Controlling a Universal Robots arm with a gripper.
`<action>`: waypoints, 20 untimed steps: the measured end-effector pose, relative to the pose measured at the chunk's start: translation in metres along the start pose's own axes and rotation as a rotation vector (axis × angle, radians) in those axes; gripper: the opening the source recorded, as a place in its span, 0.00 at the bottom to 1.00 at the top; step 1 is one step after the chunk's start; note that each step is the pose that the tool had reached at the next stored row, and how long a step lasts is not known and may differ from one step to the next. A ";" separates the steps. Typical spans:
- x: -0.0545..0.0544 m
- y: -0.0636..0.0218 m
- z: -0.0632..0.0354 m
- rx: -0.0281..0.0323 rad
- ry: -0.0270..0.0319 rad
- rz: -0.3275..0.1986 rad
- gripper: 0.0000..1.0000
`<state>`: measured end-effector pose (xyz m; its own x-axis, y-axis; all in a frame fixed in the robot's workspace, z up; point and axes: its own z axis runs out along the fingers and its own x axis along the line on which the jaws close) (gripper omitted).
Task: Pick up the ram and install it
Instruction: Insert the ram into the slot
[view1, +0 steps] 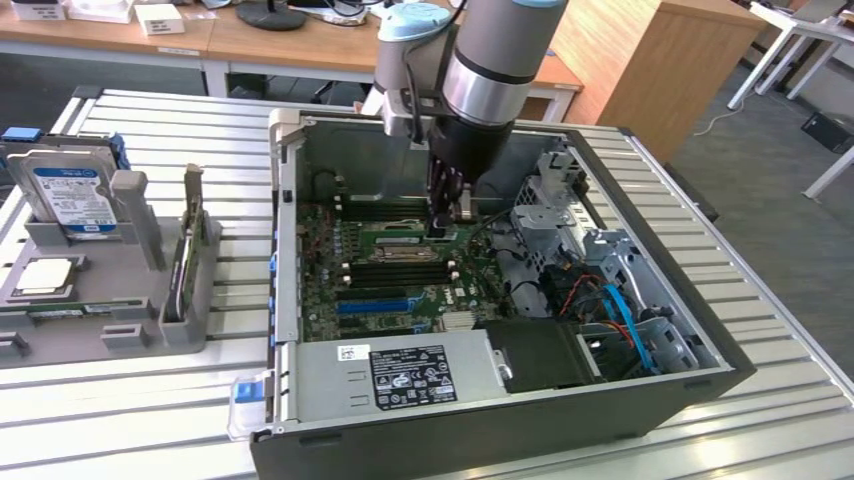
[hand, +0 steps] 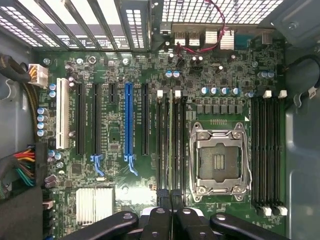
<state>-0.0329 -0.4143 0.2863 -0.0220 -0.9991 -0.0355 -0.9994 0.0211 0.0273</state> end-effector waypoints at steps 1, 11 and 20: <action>0.000 0.0000 0.0009 -0.0001 0.0000 0.000 0.12; 0.000 -0.0001 0.0050 0.0000 -0.0001 0.000 0.12; 0.003 -0.0002 0.0049 0.0000 0.0000 0.000 0.12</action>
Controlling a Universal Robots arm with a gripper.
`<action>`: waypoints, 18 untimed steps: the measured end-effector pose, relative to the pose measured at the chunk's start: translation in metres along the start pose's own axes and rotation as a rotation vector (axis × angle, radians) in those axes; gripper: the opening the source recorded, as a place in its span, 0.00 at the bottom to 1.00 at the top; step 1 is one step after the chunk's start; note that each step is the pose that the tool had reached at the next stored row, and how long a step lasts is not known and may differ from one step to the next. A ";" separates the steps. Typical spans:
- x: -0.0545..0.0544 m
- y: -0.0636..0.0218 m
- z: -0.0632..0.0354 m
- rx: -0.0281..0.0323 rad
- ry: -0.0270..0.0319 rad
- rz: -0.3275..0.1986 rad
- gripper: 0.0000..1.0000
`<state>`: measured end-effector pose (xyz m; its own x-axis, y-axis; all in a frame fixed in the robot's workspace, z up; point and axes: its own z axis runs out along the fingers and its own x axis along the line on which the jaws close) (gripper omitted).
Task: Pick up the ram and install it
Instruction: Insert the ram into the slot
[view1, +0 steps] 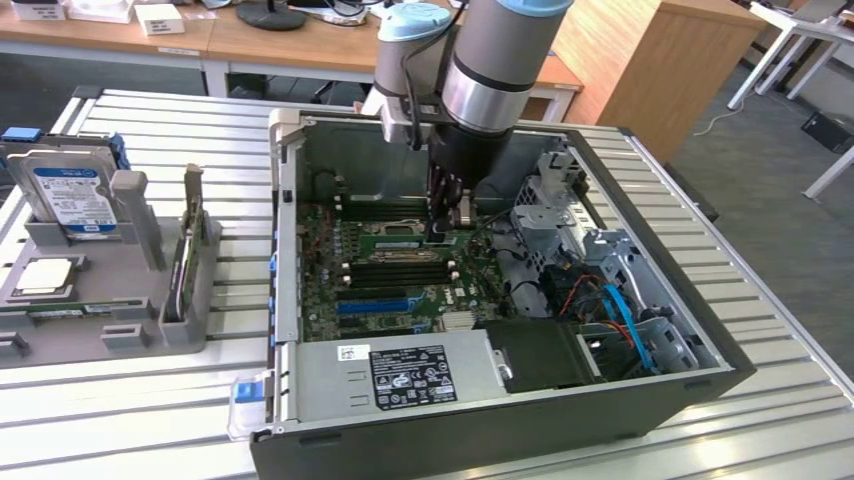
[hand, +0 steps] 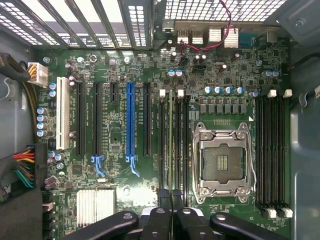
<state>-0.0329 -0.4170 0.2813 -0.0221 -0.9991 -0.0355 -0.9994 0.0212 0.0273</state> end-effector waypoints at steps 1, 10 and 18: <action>0.000 0.0000 0.0000 -0.0001 0.0001 0.000 0.12; 0.000 -0.0001 0.0031 0.0000 0.0005 0.000 0.12; -0.002 0.0000 0.0042 0.0000 0.0038 0.000 0.12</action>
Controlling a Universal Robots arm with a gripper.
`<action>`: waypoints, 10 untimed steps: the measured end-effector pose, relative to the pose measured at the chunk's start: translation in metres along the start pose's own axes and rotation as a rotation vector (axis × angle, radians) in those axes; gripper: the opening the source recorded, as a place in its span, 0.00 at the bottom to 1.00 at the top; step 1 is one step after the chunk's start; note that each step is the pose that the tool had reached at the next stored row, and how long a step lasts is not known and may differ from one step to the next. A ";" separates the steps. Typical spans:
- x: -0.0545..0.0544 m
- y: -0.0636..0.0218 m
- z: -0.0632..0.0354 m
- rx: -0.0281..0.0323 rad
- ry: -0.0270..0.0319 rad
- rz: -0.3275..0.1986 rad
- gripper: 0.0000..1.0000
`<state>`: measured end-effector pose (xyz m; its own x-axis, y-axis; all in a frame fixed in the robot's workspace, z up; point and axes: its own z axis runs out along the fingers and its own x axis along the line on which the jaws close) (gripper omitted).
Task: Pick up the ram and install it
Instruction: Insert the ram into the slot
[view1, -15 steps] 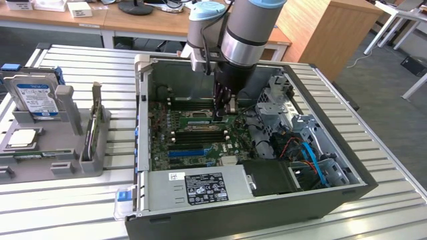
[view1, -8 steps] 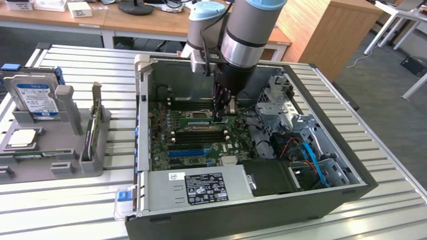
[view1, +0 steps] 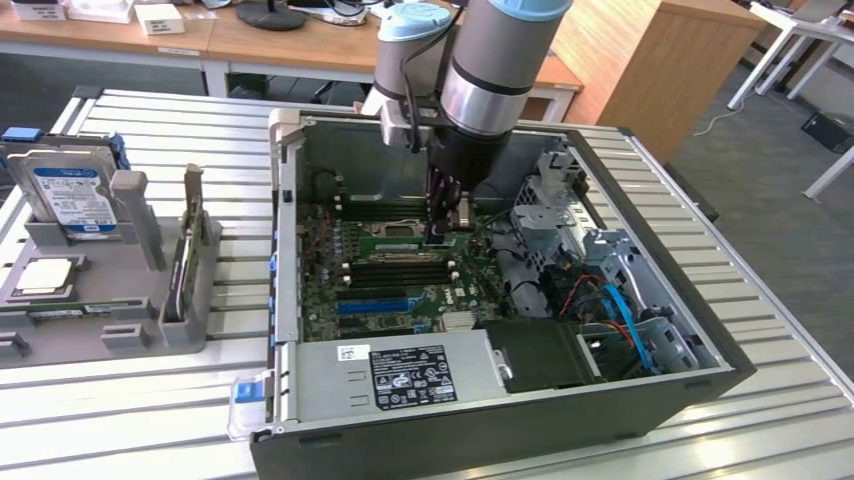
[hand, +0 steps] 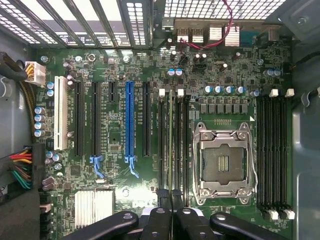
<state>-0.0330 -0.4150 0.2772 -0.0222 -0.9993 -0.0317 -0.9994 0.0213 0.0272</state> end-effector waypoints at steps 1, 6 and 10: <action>-0.001 0.0000 0.0001 0.0000 0.0015 0.000 0.12; -0.001 -0.0001 0.0028 0.0004 0.0156 0.000 0.12; -0.002 -0.0001 0.0051 0.0005 0.0274 0.001 0.12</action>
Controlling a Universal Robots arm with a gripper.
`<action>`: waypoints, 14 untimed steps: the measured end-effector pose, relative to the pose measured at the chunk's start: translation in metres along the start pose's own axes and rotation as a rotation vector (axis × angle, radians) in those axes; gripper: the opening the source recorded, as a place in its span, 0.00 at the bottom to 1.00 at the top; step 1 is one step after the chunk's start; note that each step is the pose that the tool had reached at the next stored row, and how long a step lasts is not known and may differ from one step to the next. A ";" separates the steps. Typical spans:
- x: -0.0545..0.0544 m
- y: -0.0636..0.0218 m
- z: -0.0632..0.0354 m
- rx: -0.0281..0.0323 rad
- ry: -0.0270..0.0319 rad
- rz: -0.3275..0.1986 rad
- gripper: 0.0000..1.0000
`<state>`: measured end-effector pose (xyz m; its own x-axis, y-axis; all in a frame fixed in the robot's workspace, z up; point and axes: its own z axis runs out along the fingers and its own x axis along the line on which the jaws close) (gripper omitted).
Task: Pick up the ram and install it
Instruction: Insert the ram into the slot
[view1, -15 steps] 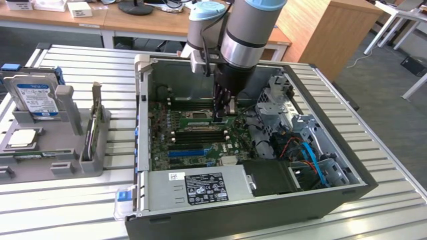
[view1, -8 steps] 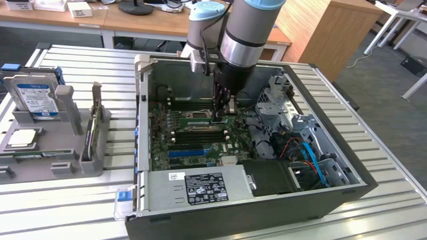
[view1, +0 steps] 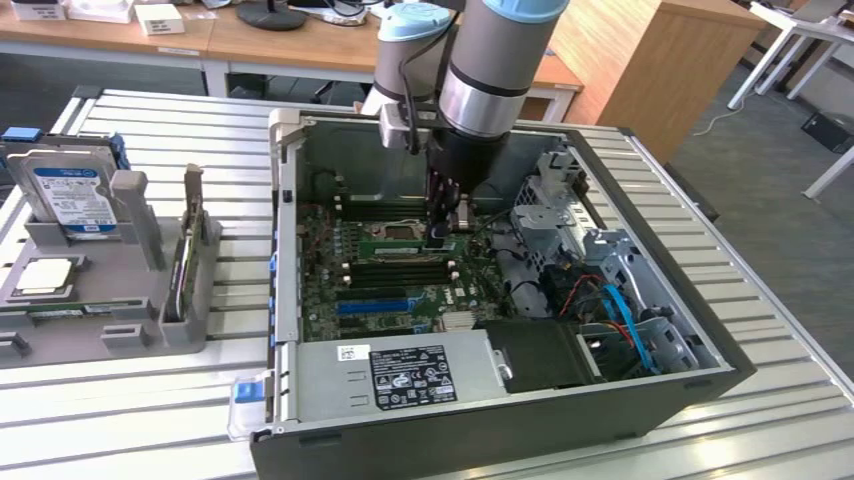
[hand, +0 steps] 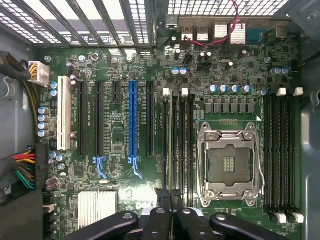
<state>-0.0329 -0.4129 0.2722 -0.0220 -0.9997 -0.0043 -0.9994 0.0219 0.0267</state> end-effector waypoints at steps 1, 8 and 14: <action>-0.001 0.0001 0.0008 0.0000 0.0004 0.000 0.12; -0.004 0.0004 0.0046 0.0000 0.0008 0.000 0.12; -0.004 0.0023 0.0050 0.0003 0.0006 0.000 0.12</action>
<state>-0.0353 -0.4085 0.2673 -0.0221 -0.9997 -0.0036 -0.9994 0.0220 0.0264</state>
